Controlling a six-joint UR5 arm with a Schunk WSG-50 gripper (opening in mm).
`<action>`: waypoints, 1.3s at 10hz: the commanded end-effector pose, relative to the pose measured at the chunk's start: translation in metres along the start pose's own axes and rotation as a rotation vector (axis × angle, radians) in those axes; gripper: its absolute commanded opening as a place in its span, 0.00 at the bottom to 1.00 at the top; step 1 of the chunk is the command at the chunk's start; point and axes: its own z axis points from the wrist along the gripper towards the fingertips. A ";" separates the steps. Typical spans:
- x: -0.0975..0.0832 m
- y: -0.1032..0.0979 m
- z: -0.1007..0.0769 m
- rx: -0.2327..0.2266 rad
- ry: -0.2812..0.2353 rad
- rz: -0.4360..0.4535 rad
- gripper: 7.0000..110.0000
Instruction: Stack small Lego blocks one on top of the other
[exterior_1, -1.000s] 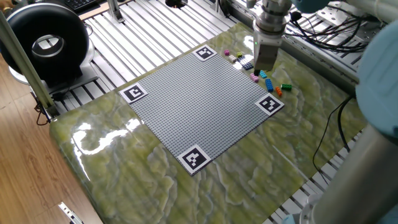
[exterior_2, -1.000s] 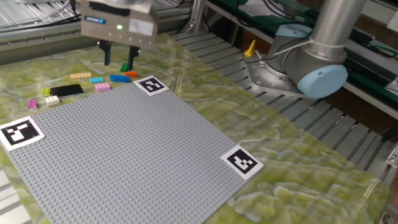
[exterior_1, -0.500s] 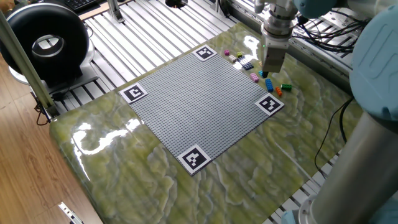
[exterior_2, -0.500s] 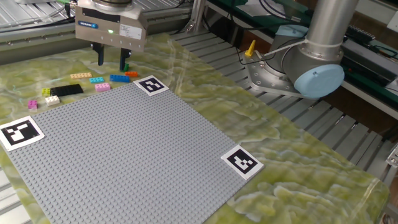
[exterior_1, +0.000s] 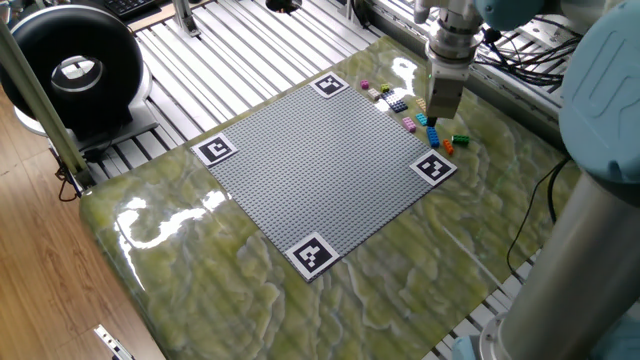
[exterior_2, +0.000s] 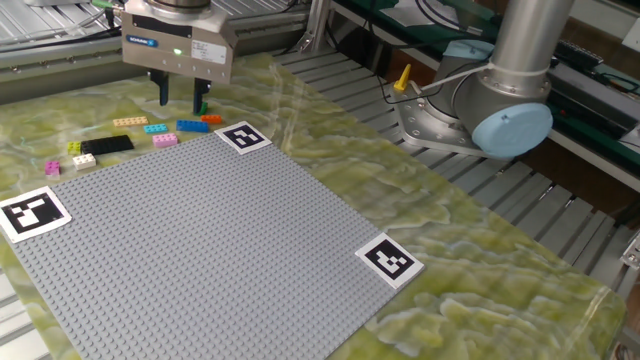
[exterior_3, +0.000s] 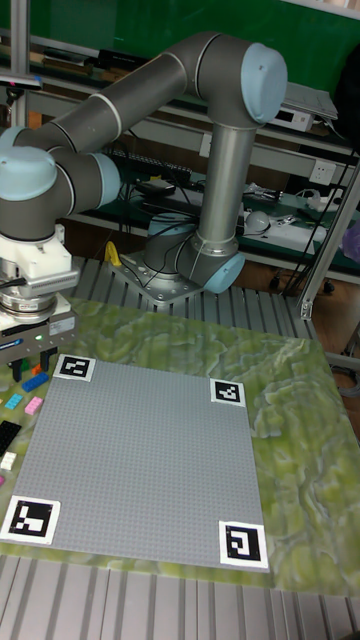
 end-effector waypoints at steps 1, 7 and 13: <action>-0.008 -0.002 -0.001 0.001 -0.038 0.018 0.36; 0.013 0.006 0.009 0.049 0.001 0.013 0.36; 0.013 0.023 0.013 -0.023 0.002 0.082 0.36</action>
